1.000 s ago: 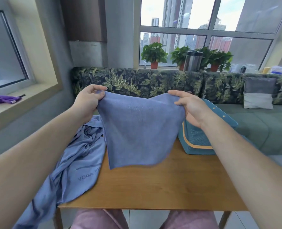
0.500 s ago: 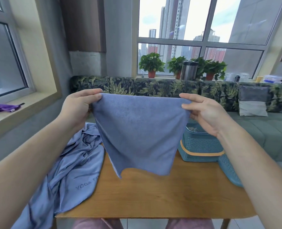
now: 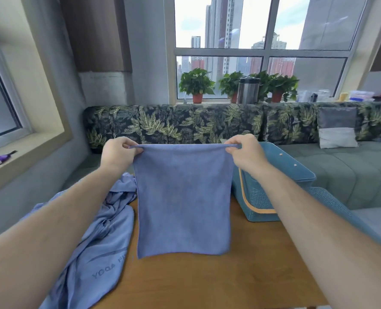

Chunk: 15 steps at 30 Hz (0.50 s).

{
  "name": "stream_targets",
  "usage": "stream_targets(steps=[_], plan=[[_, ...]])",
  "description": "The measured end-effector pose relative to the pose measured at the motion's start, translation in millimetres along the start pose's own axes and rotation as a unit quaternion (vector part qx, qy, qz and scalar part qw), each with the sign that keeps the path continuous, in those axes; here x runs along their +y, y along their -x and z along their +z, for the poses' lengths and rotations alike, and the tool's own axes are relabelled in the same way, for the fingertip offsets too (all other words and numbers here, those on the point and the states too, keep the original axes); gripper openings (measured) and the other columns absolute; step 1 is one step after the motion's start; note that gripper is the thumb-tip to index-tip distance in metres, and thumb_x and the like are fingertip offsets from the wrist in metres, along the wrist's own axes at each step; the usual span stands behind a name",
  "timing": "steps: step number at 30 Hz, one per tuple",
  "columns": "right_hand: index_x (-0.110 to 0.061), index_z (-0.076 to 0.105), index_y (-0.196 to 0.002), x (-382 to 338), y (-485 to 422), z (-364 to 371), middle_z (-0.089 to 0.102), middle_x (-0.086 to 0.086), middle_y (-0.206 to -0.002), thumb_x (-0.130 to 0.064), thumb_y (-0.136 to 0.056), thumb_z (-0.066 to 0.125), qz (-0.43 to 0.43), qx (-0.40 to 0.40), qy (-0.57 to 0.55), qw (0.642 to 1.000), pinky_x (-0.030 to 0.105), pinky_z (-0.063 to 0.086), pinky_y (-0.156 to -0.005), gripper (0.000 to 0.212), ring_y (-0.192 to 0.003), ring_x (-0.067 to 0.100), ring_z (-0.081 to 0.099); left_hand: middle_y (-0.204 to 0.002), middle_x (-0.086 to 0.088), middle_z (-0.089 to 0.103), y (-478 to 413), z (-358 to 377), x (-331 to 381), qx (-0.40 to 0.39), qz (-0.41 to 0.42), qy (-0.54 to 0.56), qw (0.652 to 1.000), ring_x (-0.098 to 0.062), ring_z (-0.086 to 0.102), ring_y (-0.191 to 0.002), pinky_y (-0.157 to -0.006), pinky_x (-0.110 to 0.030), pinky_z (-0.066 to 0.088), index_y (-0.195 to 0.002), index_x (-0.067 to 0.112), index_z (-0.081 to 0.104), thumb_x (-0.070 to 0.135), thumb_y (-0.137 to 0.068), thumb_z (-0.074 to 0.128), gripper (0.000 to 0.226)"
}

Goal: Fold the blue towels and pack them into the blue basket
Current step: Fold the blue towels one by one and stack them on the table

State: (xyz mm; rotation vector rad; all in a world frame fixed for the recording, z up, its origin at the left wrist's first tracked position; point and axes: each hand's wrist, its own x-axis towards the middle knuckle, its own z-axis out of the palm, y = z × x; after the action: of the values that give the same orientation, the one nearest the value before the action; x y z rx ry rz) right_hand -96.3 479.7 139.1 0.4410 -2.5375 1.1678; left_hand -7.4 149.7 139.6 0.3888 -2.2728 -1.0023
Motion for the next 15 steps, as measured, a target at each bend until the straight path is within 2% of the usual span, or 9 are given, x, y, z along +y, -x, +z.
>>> stream_targets(steps=[3, 6, 9, 11, 13, 15], plan=[[-0.026, 0.065, -0.087, -10, -11, -9, 0.066, 0.0, -0.095, -0.014, -0.097, 0.057, -0.009, 0.022, -0.043, 0.999, 0.03, 0.046, -0.065, 0.017, -0.083, 0.016, 0.061, -0.072, 0.001, 0.064, -12, -4, 11, 0.017, 0.013, 0.033, 0.999, -0.019, 0.056, -0.062, -0.062, -0.03, 0.046, -0.082, 0.018, 0.068, 0.019, -0.083, 0.076, 0.009], [-0.023, 0.066, -0.092, -8, 1, -13, 0.067, 0.001, -0.091, -0.011, -0.098, 0.055, -0.018, 0.031, -0.084, 0.996, 0.03, 0.052, -0.06, 0.017, -0.071, 0.016, 0.068, -0.075, -0.001, 0.068, 6, -6, 12, -0.003, 0.007, 0.097, 0.995, -0.015, 0.063, -0.059, -0.06, -0.03, 0.05, -0.088, 0.012, 0.065, 0.014, -0.087, 0.073, 0.008], [-0.031, 0.063, -0.094, 18, 33, 0, 0.068, -0.007, -0.093, -0.012, -0.098, 0.058, -0.005, 0.016, -0.09, 0.996, 0.029, 0.05, -0.066, 0.02, -0.072, 0.005, 0.069, -0.08, -0.005, 0.072, 47, -2, -4, -0.03, -0.007, 0.132, 0.991, -0.007, 0.069, -0.065, -0.062, -0.025, 0.052, -0.093, 0.008, 0.064, 0.01, -0.09, 0.071, 0.008], [-0.037, 0.062, -0.092, 45, 68, 17, 0.071, -0.006, -0.091, -0.013, -0.097, 0.06, 0.007, -0.001, -0.091, 0.996, 0.031, 0.05, -0.072, 0.025, -0.078, 0.007, 0.068, -0.078, -0.001, 0.071, 84, 7, -25, -0.038, -0.03, 0.144, 0.988, 0.001, 0.066, -0.061, -0.063, -0.018, 0.05, -0.093, 0.01, 0.064, 0.008, -0.09, 0.07, 0.006], [-0.035, 0.065, -0.091, 74, 110, 38, 0.071, -0.006, -0.086, -0.008, -0.095, 0.06, 0.025, -0.026, -0.09, 0.995, 0.023, 0.047, -0.07, 0.027, -0.072, 0.002, 0.063, -0.078, 0.005, 0.072, 125, 25, -57, -0.058, -0.071, 0.155, 0.984, -0.006, 0.07, -0.072, -0.076, -0.029, 0.054, -0.091, 0.016, 0.066, 0.01, -0.089, 0.072, 0.008], [-0.03, 0.067, -0.092, 102, 151, 59, 0.071, -0.008, -0.084, -0.005, -0.095, 0.06, 0.058, -0.043, -0.09, 0.993, 0.018, 0.046, -0.069, 0.027, -0.072, 0.001, 0.063, -0.08, 0.001, 0.074, 167, 44, -87, -0.085, -0.131, 0.151, 0.976, -0.019, 0.07, -0.081, -0.083, -0.041, 0.055, -0.087, 0.022, 0.068, 0.015, -0.088, 0.073, 0.009]])
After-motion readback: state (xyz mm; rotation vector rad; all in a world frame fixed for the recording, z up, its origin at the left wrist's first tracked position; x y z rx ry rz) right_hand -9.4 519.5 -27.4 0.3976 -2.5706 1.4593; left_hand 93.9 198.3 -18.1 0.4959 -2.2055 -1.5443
